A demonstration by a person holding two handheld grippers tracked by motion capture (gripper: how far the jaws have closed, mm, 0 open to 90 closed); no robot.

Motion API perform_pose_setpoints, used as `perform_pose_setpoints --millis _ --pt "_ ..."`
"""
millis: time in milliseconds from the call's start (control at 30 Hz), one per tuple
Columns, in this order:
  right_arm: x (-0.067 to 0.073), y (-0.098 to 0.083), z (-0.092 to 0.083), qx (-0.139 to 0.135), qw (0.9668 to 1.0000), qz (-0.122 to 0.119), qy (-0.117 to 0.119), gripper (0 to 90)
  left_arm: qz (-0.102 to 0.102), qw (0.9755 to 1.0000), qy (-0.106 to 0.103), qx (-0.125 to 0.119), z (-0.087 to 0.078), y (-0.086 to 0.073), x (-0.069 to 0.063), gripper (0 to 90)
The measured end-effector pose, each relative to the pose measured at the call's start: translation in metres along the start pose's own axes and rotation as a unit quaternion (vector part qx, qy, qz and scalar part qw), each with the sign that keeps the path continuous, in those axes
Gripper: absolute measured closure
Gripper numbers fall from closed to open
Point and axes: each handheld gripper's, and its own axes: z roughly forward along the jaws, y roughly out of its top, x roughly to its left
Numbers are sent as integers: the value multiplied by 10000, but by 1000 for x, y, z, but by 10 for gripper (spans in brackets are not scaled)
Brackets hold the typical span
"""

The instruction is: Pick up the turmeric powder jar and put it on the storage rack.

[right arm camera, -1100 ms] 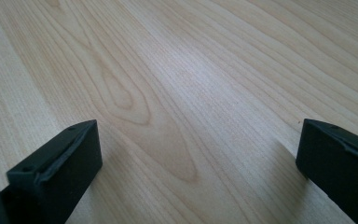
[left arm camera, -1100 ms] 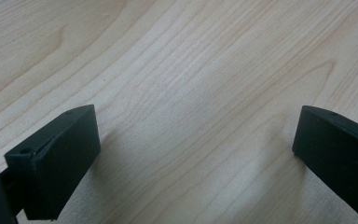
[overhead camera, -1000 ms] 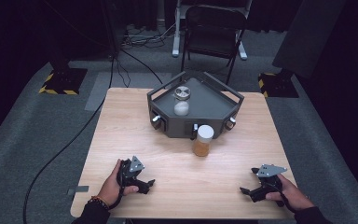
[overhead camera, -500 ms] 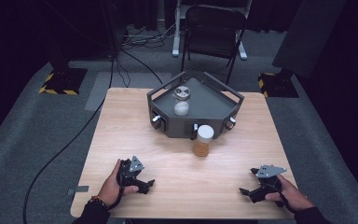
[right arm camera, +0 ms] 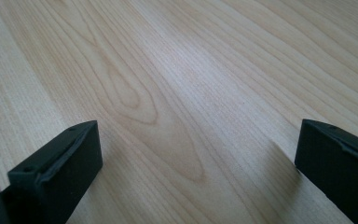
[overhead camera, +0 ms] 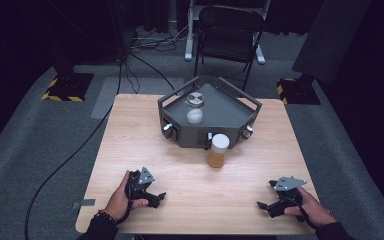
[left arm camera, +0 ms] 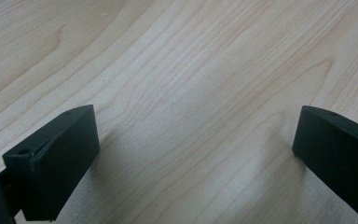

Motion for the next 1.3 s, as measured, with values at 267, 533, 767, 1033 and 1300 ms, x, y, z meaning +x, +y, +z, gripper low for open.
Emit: perform_pose_setpoints --millis 267,533,767,1033,1300 --pt "8 8 -1 5 9998 14 -173 11 1 10000 2 -1 0 0 0 0" --pt "11 8 -4 -142 9995 32 -264 12 -2 10000 1 -1 0 0 0 0" --pt "14 10 -7 -359 9987 77 -344 14 -1 10000 2 -2 0 0 0 0" --pt "16 15 -8 -547 9973 137 -460 15 -4 10000 6 -3 0 0 0 0" --pt "16 24 -7 -775 9955 125 -535 17 -3 10000 7 -2 0 0 0 0"
